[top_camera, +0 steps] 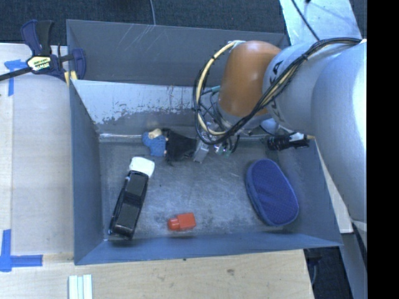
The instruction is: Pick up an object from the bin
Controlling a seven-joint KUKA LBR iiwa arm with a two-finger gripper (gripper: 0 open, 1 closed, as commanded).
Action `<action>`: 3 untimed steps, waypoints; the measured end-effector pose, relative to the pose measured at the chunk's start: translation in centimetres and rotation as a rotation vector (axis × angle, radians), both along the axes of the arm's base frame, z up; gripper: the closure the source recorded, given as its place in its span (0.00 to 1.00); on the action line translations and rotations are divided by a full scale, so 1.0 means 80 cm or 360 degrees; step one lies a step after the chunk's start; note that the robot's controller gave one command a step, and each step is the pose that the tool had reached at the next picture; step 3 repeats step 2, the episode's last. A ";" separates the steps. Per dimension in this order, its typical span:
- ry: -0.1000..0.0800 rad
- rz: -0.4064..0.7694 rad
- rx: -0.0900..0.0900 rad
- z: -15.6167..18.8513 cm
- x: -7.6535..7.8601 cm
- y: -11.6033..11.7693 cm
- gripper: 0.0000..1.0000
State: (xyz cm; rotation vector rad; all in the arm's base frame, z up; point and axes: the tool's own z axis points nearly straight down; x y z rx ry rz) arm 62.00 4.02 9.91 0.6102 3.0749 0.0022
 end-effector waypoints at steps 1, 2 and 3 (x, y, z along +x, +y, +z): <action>-0.0005 0.0407 -0.0003 0.045 -0.012 -0.002 1.00; -0.0006 0.0419 -0.0003 0.127 -0.035 0.001 1.00; -0.0006 0.0419 -0.0003 0.127 -0.035 0.001 1.00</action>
Offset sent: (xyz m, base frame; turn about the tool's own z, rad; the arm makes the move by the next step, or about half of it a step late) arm -0.0114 -0.0014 0.0340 -0.2556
